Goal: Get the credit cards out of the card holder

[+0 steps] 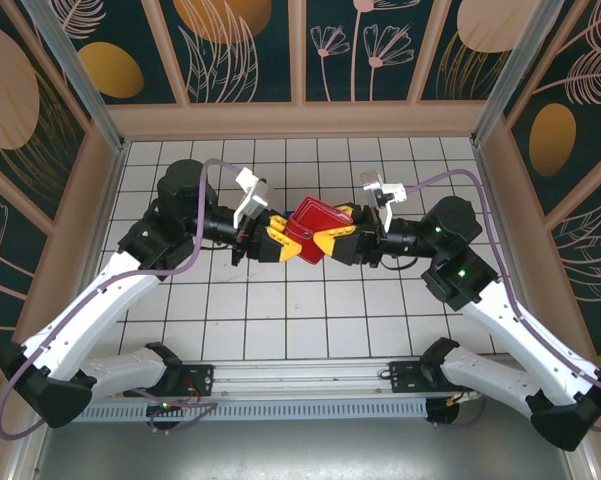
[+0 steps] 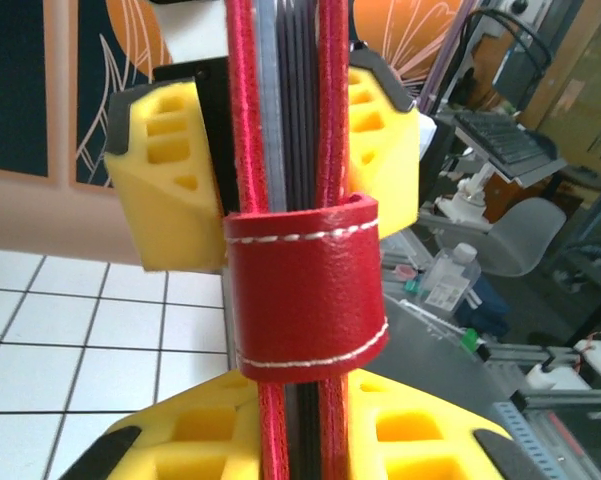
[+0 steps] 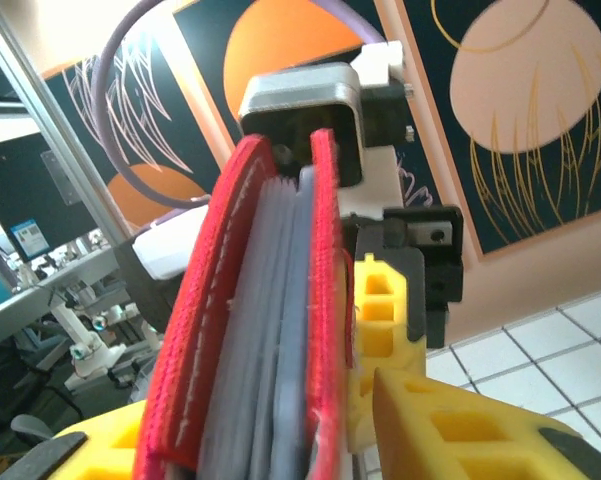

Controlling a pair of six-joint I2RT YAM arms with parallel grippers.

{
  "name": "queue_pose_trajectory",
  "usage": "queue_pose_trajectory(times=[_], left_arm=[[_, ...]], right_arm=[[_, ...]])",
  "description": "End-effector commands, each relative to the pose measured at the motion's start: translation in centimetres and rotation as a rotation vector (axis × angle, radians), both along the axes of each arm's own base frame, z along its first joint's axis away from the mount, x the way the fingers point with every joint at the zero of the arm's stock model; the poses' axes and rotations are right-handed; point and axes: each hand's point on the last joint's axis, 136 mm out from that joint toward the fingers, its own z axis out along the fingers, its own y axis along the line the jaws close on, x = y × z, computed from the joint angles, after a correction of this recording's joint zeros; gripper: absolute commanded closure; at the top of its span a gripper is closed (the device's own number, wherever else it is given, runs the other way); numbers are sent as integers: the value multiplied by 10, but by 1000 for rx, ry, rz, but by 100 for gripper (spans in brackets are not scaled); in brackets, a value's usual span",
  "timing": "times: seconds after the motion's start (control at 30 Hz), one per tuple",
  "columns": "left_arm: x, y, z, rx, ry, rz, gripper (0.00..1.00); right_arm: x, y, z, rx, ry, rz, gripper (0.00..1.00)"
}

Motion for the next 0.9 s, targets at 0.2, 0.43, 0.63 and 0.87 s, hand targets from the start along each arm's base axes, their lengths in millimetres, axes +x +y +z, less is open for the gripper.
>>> queue_pose_trajectory(times=[0.2,0.43,0.63,0.87], left_arm=[[-9,8,27,-108,-112,5,92],[-6,8,29,-133,-114,31,92],[-4,5,28,-124,-91,21,91],[0,3,22,-105,-66,37,89]], right_arm=[[-12,-21,34,173,-41,-42,39],[-14,-26,36,251,4,-25,46],[-11,-16,32,244,21,-17,52],[-7,-10,37,250,3,-44,65]])
